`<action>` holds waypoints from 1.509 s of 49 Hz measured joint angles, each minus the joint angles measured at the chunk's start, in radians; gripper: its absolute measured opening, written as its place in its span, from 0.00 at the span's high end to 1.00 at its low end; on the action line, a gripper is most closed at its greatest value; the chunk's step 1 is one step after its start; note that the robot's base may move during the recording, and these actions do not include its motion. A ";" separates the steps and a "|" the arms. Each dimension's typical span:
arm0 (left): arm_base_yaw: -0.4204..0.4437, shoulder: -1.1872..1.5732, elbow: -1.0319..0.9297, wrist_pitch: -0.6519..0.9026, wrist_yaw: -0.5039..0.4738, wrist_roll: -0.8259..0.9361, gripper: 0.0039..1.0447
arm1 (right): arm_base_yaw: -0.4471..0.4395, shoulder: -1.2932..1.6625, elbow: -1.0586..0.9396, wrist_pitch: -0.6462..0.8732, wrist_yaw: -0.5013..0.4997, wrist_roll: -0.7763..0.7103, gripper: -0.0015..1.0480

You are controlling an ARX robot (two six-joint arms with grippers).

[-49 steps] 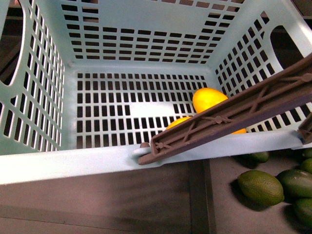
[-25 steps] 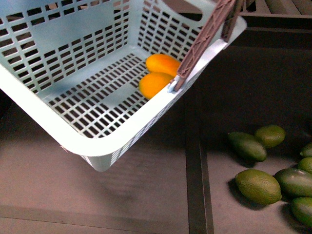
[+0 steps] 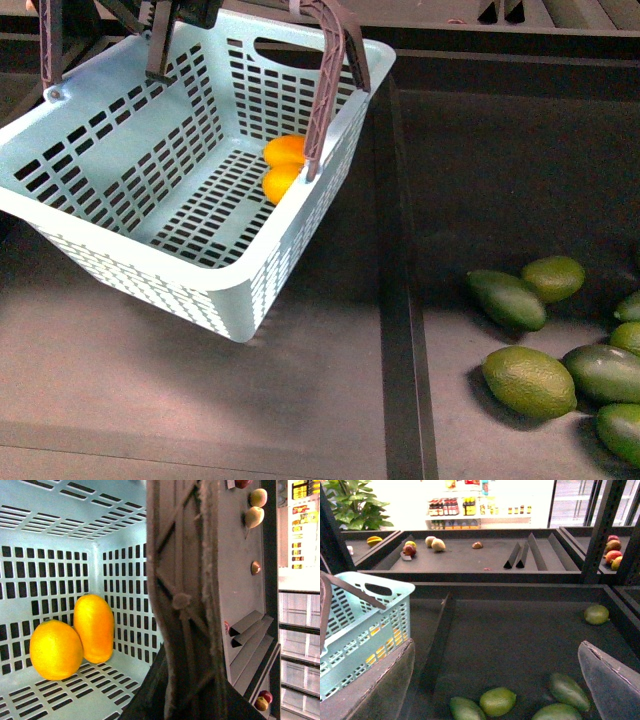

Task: Pick lemon and mango into basket

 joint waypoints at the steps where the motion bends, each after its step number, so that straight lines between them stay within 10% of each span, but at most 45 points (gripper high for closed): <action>1: 0.003 0.002 0.000 0.003 0.003 0.002 0.95 | 0.000 0.000 0.000 0.000 0.000 0.000 0.08; 22: 0.021 -0.019 -0.158 0.103 -0.006 -0.023 0.95 | 0.000 0.000 0.000 0.000 0.000 0.000 0.08; 43: 0.047 -0.345 -0.373 -0.108 -0.096 -0.041 0.05 | 0.000 0.000 0.000 0.000 0.000 0.000 0.08; 54: 0.049 -0.418 -0.410 -0.207 -0.118 0.000 0.06 | 0.000 0.000 0.000 0.000 0.000 0.000 0.08; 63: 0.128 -0.517 -0.909 0.889 0.095 1.044 0.46 | 0.000 0.000 0.000 0.000 0.000 0.000 0.08; 74: 0.210 -0.749 -1.160 1.003 0.173 1.460 0.96 | 0.000 0.000 0.000 0.000 0.000 0.000 0.08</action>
